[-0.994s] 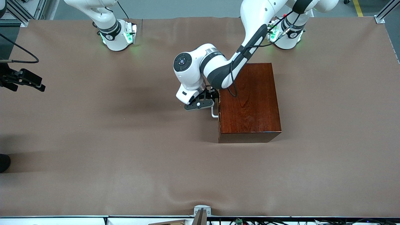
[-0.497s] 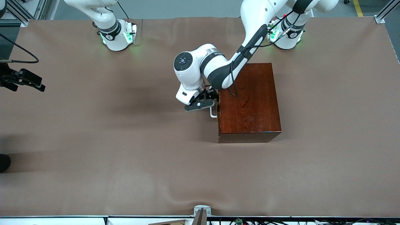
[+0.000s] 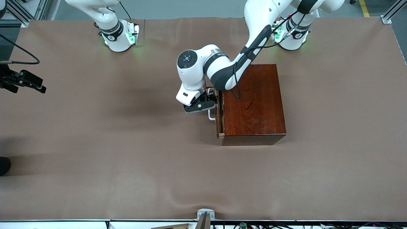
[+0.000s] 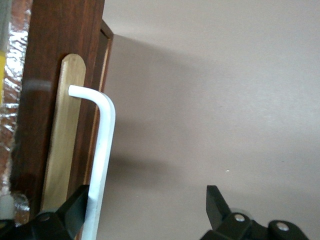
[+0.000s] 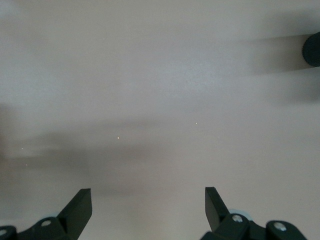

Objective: Open drawer, take yellow block, close drawer
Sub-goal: 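Pull the drawer out by its handle with the left gripper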

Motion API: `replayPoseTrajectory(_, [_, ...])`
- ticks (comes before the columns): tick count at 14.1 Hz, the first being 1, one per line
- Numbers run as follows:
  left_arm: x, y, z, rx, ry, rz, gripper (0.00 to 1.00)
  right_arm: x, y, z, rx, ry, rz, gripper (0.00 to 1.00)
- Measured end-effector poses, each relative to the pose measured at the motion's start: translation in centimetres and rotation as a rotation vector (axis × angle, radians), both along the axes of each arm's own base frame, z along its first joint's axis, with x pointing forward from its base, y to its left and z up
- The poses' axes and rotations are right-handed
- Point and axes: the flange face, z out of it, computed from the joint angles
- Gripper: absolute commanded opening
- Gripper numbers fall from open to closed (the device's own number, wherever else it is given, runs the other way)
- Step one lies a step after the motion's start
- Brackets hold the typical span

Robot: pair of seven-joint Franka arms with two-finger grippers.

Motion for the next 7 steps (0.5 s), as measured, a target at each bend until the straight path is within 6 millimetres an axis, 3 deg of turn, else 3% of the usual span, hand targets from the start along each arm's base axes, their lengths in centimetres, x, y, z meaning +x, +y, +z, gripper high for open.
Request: replayPoseTrajectory(7, [-1.0,-2.0,0.0,-0.063,-0.035,-0.022,1.00,0.0,0.2,0.0,0.000,0.000,0.003,1.00])
